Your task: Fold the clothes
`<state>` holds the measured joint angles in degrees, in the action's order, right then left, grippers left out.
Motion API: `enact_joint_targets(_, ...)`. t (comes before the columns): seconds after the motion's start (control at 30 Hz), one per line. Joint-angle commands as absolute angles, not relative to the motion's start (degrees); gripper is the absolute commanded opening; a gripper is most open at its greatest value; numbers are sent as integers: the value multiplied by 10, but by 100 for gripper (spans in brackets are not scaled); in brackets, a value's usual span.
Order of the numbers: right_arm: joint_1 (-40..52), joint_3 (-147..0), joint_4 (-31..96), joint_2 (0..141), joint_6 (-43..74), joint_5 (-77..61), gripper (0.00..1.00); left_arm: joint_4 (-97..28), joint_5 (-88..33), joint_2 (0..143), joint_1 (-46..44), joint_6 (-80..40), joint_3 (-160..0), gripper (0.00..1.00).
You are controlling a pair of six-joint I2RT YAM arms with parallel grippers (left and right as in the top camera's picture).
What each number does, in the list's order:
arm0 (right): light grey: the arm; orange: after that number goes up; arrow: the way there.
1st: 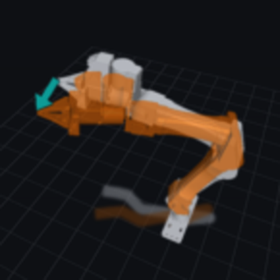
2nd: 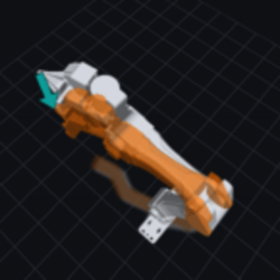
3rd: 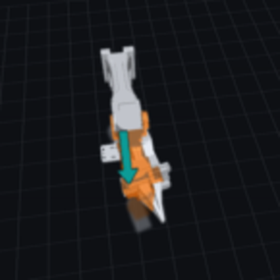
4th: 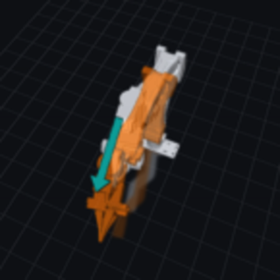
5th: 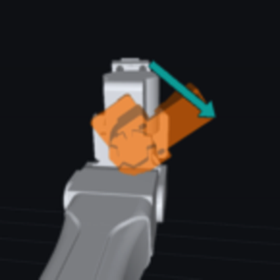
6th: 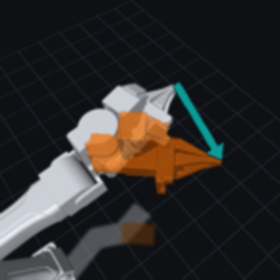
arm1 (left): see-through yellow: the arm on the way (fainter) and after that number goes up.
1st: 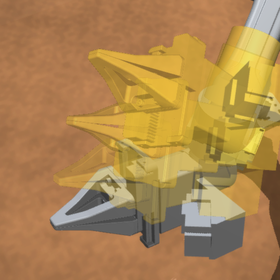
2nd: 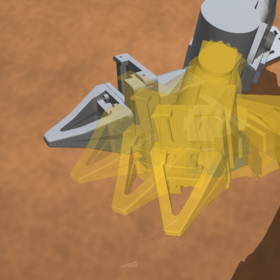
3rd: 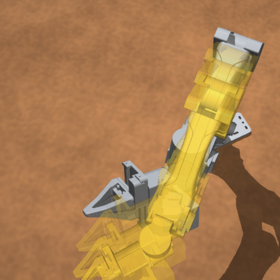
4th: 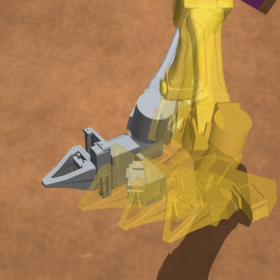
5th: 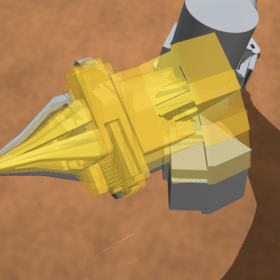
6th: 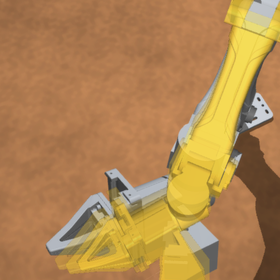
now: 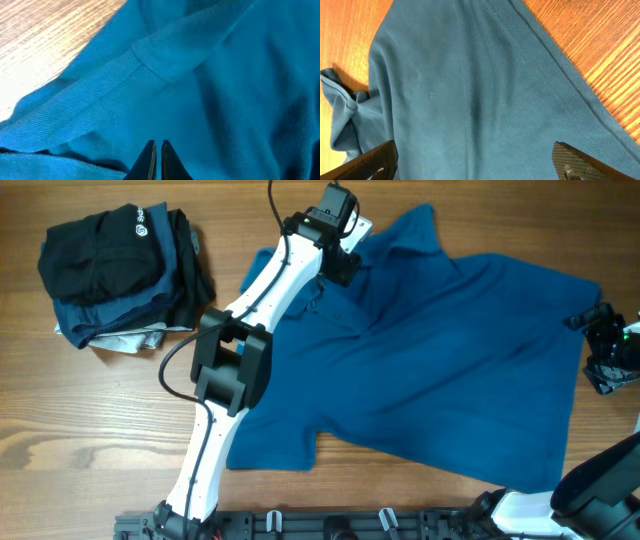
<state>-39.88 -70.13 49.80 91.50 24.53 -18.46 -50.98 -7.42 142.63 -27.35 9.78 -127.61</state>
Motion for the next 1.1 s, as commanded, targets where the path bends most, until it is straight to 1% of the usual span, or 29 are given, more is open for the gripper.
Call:
enact_joint_targets(0.0, -397, -709, 497, 904, 242, -194, 100, -503, -71, 1442, -268, 83, -1277, 6)
enact_joint_targets(0.37, -397, -709, 497, 904, 242, -194, 99, -456, -33, 1483, -262, 83, -1277, 8)
enact_joint_targets(0.73, -397, -709, 497, 904, 242, -194, 99, -409, -32, 1499, -248, 83, -1277, 9)
enact_joint_targets(0.93, -397, -709, 497, 904, 242, -194, 99, -341, -30, 1531, -246, 83, -1277, 11)
enact_joint_targets(1.07, -397, -709, 497, 904, 242, -194, 100, -273, 1, 1537, -236, 59, -1277, 13)
